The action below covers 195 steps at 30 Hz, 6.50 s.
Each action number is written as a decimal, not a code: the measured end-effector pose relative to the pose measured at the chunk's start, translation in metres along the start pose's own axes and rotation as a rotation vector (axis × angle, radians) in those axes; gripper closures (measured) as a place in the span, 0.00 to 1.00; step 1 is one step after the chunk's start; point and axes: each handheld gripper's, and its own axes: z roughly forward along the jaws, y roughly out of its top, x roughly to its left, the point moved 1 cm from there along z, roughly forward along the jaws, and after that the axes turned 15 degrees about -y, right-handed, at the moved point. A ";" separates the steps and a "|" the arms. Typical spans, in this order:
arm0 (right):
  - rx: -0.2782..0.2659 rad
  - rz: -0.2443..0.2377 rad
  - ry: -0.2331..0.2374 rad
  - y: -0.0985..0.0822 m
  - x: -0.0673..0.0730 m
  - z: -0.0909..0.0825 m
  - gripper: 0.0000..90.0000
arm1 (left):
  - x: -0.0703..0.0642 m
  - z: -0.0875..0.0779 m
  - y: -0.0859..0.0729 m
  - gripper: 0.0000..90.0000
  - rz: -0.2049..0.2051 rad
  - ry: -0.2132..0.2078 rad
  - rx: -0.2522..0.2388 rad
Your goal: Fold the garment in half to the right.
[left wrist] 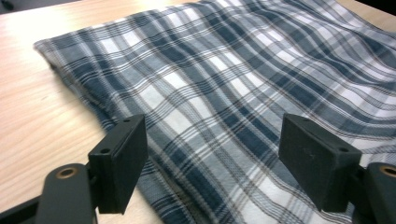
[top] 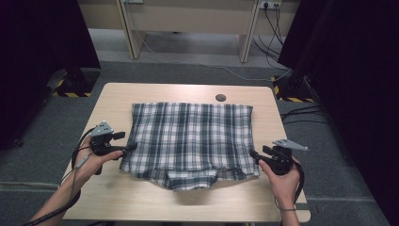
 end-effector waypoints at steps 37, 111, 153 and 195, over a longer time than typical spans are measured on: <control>0.200 -0.040 -0.158 0.032 0.002 0.085 0.47 | 0.059 0.072 0.006 0.30 -0.112 0.159 0.189; 0.163 -0.056 -0.179 0.033 0.024 0.095 0.91 | 0.032 0.042 0.057 0.93 -0.251 0.056 -0.095; 0.150 -0.040 -0.173 0.038 0.056 0.107 0.92 | 0.028 0.026 0.095 0.93 -0.182 0.101 -0.125; 0.153 -0.061 -0.145 0.047 0.090 0.120 0.92 | 0.025 0.014 0.113 0.93 -0.146 0.139 -0.145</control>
